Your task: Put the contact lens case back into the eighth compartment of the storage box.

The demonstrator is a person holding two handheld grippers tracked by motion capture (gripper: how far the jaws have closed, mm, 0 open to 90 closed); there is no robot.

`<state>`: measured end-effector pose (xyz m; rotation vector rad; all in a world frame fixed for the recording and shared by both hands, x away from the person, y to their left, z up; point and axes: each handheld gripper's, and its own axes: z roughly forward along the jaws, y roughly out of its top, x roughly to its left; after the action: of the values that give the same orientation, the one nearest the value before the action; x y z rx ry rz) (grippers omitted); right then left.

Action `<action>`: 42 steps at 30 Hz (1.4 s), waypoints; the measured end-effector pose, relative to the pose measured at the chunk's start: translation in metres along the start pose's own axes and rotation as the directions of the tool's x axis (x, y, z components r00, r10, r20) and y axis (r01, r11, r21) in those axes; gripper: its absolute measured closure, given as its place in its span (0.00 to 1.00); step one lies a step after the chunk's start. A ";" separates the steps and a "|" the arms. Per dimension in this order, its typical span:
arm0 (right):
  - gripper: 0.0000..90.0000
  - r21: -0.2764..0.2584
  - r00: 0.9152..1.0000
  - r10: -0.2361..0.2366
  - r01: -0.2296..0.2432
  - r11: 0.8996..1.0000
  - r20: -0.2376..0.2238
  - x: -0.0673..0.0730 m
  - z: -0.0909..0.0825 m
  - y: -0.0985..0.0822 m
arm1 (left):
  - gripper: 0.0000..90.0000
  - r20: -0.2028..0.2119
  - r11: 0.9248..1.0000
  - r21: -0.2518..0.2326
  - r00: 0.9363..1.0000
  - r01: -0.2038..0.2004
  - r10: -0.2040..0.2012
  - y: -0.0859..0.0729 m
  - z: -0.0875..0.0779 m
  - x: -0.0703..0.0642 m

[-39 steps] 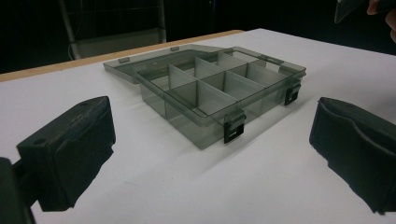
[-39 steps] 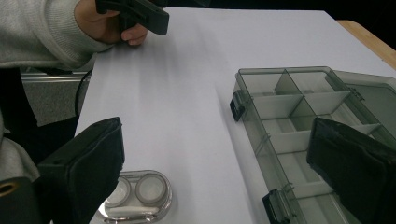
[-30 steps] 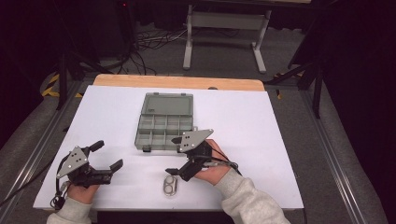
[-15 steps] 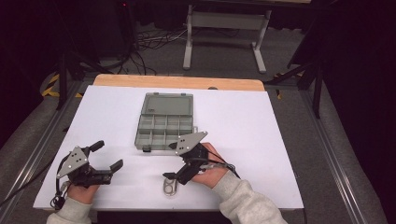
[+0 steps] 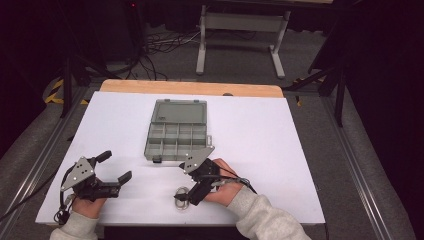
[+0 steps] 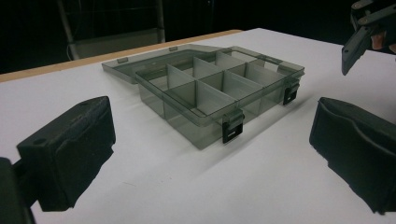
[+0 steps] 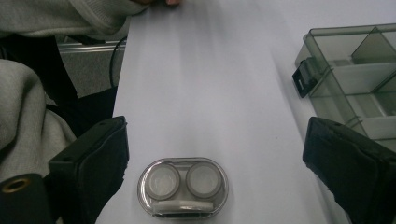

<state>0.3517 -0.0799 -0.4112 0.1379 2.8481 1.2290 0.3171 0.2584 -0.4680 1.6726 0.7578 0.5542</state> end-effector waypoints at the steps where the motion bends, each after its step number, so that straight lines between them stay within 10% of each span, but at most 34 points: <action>1: 0.09 0.008 1.000 -0.002 0.002 1.000 0.000 0.000 0.001 0.000 | 0.01 0.000 1.000 0.000 1.000 0.000 0.000 0.000 0.000 0.000; 42: 0.11 0.238 0.998 -0.009 0.024 0.971 -0.065 0.011 0.035 -0.010 | 0.01 0.004 1.000 -0.002 1.000 0.001 -0.001 0.000 0.000 0.000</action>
<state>0.3428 -0.0603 -0.4428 0.0825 3.0362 0.8983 0.3172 0.2587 -0.4681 1.6704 0.7547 0.5503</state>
